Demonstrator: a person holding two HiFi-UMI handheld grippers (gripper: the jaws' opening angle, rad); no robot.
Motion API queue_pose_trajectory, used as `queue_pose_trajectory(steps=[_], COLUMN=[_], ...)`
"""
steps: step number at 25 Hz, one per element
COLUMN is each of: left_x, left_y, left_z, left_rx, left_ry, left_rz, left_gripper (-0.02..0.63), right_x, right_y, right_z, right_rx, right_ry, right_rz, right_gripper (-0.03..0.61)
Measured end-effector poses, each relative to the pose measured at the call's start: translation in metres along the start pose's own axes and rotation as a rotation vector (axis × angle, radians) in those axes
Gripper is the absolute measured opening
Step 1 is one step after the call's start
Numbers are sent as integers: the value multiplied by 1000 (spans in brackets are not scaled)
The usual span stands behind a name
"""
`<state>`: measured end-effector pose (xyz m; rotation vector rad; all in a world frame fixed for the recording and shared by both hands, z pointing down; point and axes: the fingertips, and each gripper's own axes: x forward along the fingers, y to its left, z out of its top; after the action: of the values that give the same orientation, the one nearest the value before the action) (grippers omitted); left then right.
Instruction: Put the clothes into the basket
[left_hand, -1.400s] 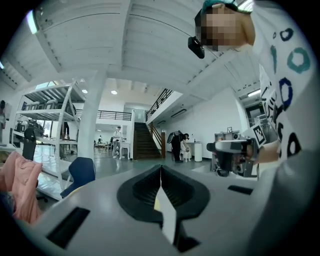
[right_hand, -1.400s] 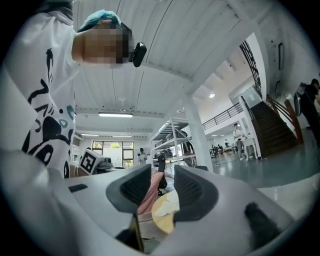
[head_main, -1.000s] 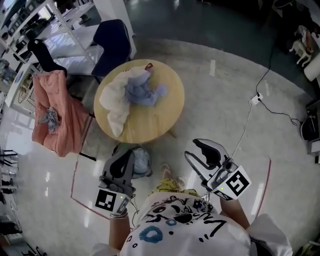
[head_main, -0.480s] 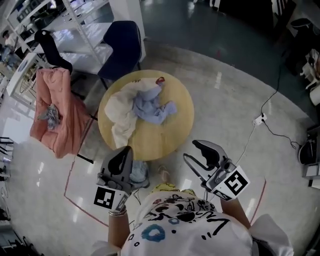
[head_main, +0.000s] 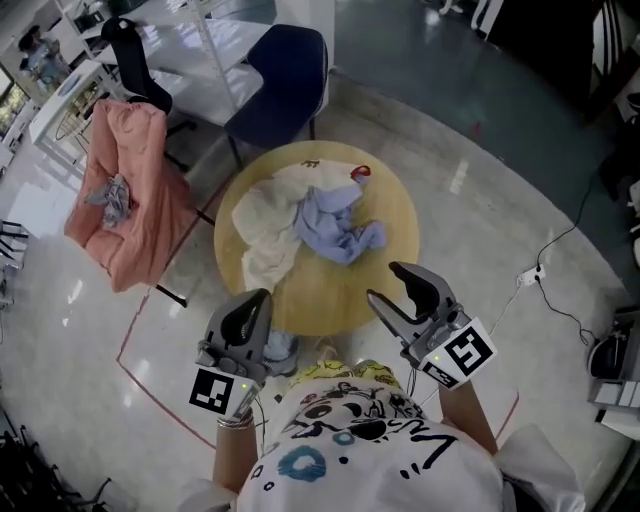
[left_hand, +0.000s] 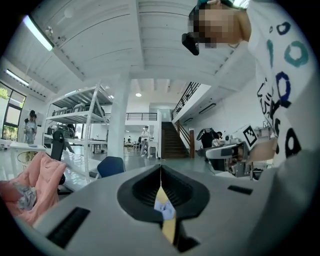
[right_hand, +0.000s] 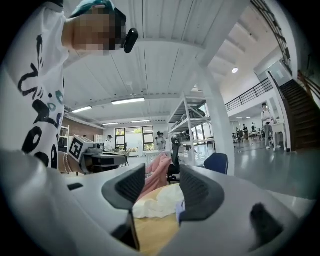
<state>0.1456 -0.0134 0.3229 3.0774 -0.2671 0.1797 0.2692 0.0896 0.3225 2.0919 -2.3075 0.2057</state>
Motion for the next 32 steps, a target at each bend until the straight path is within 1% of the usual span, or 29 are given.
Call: queue_pose_trajectory(steps=[4,6,12,16,20,22,24,27,30,32], left_x=[1,-2,-8,-10,0,3,4,3,2,3], left_y=[10,18,41,51,51,52,51,51,47,41], left_z=[-11,-16,-36,-47,-46,-50,-57,-69,-77,-83], left_rx=[-27,-41,-87,-145,-175,-191,-207,-246,-300,-337], left_ry=[37,49,77,95,98,90,100,124,121,117], left_rz=[30,73,245,421,527,580,631,720,808,846], left_gripper=[15,16,16,15,15,17,16,16,15,15], right_x=[28,42,87,112,130,139,146,160,175,185], right_y=[-14,-21,-43,-55,-68,-75,-85,-102,-127,-144], right_z=[-14,-25,-44,-50,-61,-70,-79,-95,-118,-135], right_rx=[-20,-32,-37,-29,-56,-67,-71,-80,-96,-90], right_ry=[63,108,173,223,293,318,343,386,450,492], right_rz=[40,63,189,301,403,442,475,504,500,495], right_gripper=[207,209,209,209,209,209,209,209,209,209])
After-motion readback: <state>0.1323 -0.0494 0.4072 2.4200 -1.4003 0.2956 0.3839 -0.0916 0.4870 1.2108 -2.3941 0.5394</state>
